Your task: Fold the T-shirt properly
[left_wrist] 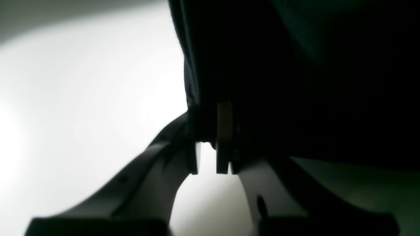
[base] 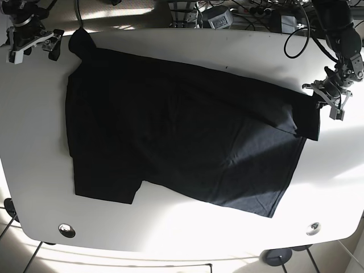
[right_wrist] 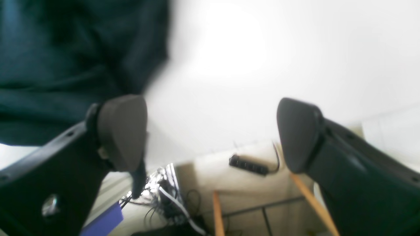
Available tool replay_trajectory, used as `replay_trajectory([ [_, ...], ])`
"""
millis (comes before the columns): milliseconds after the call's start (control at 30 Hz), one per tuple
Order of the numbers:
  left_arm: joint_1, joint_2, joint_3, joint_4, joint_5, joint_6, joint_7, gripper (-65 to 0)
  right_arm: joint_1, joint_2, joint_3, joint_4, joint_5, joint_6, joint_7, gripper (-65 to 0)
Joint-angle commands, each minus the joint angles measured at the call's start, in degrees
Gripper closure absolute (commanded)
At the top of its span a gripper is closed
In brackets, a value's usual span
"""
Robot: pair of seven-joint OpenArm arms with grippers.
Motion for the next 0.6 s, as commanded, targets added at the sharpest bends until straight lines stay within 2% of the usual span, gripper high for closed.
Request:
replay_trajectory([
  [33,-0.6,-1.7,-0.4,0.8,-0.6,0.0,-1.2,-3.9,-1.0,0.7,0.4,1.1,5.0,0.41,-0.4,-59.8],
  [167,-0.6,-1.8,-0.5,0.8,-0.6,0.0,-1.2,-3.8,-5.6,0.9,-1.5,1.1,15.7,0.41,-1.7,-59.8],
  [267,-0.6,-1.8,-0.5,0.8,-0.6,0.0,-1.2,-3.8,-8.9,1.0,-6.5,1.1,17.3,0.41,-2.1,-59.8],
  [333,-0.6,-1.8,-0.5,0.8,-0.6,0.0,-1.2,-3.8,-9.6,1.0,-8.3,1.0,14.4,0.41,-1.8,-59.8],
  [467,-0.6,-1.8,-0.5,0.8,-0.6,0.0,-1.2,-3.8,-8.1,0.6,-9.8,0.6,4.9,0.41,-1.4,-59.8],
  [600,-0.6,-1.8,-0.5,0.8,-0.6,0.0,-1.2,-3.8,-7.3,-0.4,-14.5,0.5,-2.9,0.41,1.6,-59.6],
])
